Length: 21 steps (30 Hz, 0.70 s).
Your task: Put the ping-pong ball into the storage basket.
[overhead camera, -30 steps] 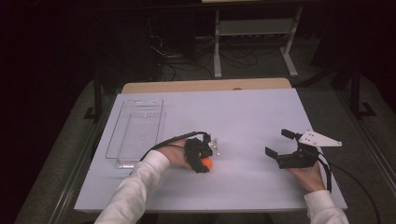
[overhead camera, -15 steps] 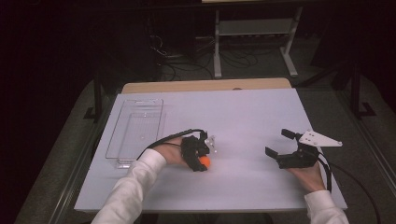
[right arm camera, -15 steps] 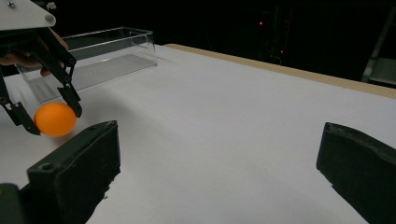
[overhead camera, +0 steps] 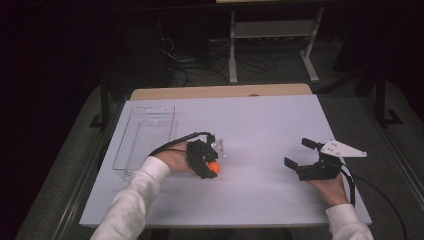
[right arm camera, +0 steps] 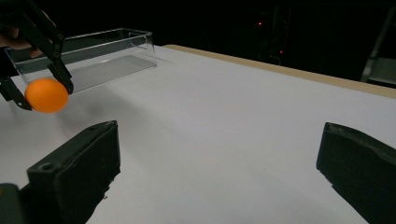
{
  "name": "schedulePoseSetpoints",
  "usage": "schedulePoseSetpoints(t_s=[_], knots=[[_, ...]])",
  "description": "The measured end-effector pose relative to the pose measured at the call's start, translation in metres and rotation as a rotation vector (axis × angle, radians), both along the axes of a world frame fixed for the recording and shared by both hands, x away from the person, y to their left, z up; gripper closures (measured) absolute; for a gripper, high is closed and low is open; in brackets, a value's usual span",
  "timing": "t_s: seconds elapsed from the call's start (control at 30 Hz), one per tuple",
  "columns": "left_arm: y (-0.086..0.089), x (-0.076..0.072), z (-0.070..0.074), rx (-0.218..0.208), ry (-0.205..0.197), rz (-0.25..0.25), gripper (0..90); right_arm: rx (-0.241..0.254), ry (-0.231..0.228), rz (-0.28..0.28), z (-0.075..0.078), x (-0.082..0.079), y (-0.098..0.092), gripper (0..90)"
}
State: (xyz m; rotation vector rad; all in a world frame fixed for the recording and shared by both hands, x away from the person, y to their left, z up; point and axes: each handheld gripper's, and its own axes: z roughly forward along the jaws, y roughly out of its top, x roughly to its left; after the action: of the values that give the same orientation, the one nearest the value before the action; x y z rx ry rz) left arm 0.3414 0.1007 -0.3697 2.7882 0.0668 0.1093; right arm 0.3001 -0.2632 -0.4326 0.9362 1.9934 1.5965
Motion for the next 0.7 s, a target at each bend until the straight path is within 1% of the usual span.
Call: schedulePoseSetpoints(t_s=[0.17,0.23,0.37,0.47,0.57,0.7], knots=[[0.003,-0.002,0.005,-0.007,-0.004,0.004,50.9,-0.003,-0.004,0.002,0.001,-0.001,0.000,0.0],[0.005,-0.002,0.010,-0.015,-0.008,0.006,50.9,0.000,-0.004,-0.002,0.001,-0.001,-0.001,0.0],[0.009,-0.002,0.018,-0.023,-0.024,0.010,50.9,-0.002,-0.003,-0.002,0.001,-0.002,-0.001,0.0],[0.011,-0.002,0.022,-0.018,-0.036,0.014,50.9,-0.002,-0.002,0.001,0.001,-0.002,-0.001,0.0],[0.013,-0.002,0.025,-0.024,-0.035,0.019,50.9,-0.002,-0.002,0.001,0.001,-0.002,-0.001,0.0],[0.014,-0.002,0.027,-0.020,-0.036,0.012,50.9,0.001,-0.003,-0.001,0.001,-0.002,-0.001,0.0]])
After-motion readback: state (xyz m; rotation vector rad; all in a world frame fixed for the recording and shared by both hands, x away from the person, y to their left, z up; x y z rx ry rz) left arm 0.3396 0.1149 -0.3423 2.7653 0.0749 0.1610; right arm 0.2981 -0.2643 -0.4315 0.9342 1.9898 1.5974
